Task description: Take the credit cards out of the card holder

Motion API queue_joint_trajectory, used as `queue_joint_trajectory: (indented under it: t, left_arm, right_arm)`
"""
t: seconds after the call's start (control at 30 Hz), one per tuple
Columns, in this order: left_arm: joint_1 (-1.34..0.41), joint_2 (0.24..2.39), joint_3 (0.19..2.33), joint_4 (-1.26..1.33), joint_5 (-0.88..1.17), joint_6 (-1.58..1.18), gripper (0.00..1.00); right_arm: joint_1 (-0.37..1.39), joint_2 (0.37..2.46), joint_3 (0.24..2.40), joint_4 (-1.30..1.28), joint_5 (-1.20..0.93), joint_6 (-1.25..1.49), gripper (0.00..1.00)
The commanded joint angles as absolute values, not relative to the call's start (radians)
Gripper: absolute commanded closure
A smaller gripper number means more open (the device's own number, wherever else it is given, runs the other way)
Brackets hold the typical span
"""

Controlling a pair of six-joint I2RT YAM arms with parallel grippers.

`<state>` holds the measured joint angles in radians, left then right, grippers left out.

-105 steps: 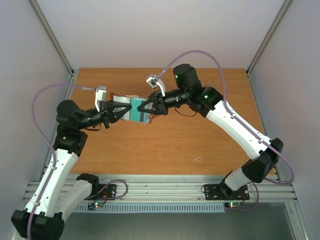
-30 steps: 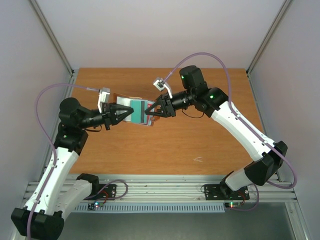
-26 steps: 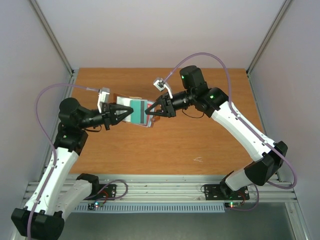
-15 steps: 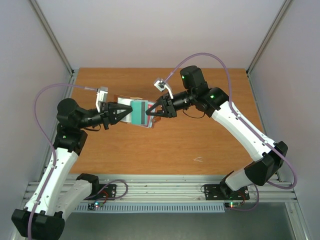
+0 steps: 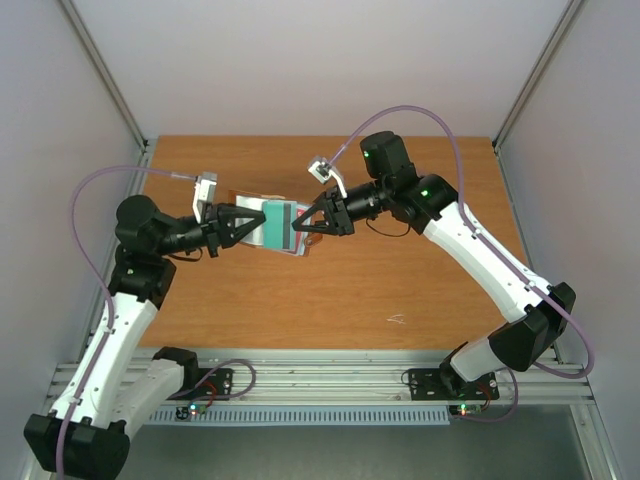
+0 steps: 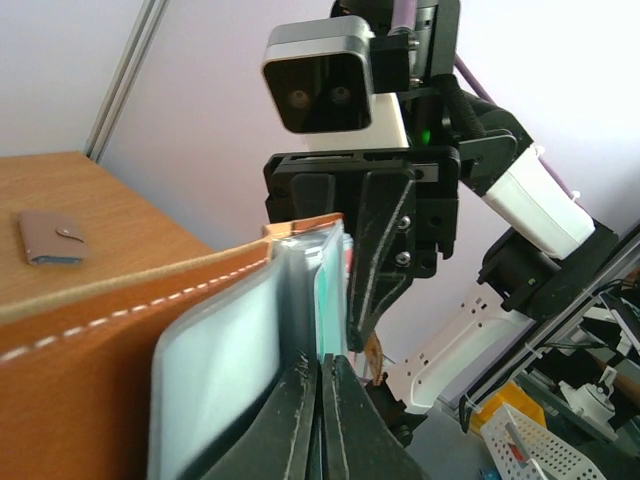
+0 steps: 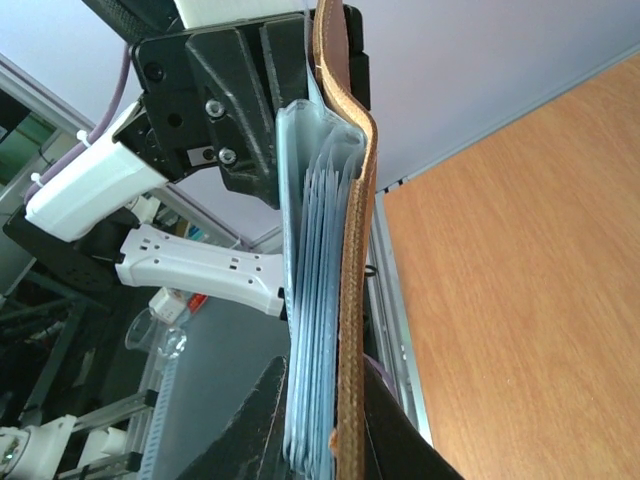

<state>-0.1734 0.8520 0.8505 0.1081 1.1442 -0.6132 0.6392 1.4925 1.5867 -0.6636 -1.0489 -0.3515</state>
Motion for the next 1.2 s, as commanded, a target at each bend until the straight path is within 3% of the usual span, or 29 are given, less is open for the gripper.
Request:
queue_joint_trajectory:
  t: [0.0,0.17,0.23,0.4,0.6,1.17]
  left_arm:
    - [-0.177,0.877,0.87,0.128,1.16,-0.603,0.96]
    - [-0.182,0.882,0.873,0.127,1.165,-0.598,0.99]
    - [-0.183,0.883,0.874,0.125,1.165,-0.598,0.92]
    - [-0.19,0.889,0.877,0.131,1.173,-0.598,0.88]
    - [-0.208,0.899,0.886,0.132,1.186,-0.59,0.99]
    - [-0.169,0.854,0.867,0.087,1.155,-0.575,1.0]
  right_arm:
    - [0.634,1.482,1.64,-0.663,-1.085,-0.354,0.93]
    - [0.635,1.474,1.638,-0.663,-1.071,-0.359,0.93]
    - [0.634,1.476,1.638,-0.668,-1.069,-0.36,0.93]
    - [0.635,1.479,1.638,-0.663,-1.075,-0.359,0.93]
    - [0.634,1.48,1.642,-0.66,-1.073,-0.358,0.93]
    - [0.556,1.412,1.592,-0.765,-1.085,-0.428,0.96]
